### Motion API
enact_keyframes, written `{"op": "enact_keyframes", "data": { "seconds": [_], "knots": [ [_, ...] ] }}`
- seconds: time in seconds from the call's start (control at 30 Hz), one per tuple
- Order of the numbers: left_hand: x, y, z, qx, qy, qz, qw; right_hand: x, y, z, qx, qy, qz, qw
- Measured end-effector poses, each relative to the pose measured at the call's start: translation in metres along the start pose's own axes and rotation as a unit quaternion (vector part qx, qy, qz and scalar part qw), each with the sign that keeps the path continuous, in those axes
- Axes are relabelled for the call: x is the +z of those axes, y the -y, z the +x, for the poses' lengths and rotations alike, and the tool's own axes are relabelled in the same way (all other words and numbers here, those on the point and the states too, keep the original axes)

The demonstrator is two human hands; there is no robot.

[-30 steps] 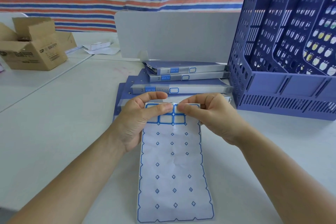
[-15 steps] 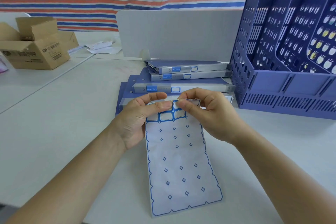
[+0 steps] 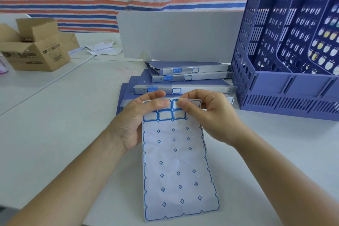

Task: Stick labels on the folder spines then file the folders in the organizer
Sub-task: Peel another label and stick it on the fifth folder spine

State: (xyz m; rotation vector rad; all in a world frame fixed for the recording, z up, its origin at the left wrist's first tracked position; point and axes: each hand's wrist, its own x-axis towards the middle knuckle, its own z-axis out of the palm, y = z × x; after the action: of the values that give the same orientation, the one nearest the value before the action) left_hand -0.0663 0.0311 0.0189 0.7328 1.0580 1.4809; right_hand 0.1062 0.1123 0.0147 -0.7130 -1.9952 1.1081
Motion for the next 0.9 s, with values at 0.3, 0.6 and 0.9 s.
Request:
{"op": "enact_keyframes", "data": {
  "seconds": [0.3,0.6,0.9],
  "knots": [
    [0.002,0.0,0.0,0.018,-0.01,0.045,0.999,0.001,-0.001,-0.001,0.005,-0.008,-0.014,1.0],
    [0.0,0.003,0.003,0.009,-0.035,0.053,0.998,0.008,-0.003,-0.002,-0.028,-0.022,-0.051,0.998],
    [-0.001,0.005,0.004,-0.021,-0.024,0.047,0.998,0.011,-0.004,-0.004,-0.03,-0.02,-0.018,0.999]
  ]
}}
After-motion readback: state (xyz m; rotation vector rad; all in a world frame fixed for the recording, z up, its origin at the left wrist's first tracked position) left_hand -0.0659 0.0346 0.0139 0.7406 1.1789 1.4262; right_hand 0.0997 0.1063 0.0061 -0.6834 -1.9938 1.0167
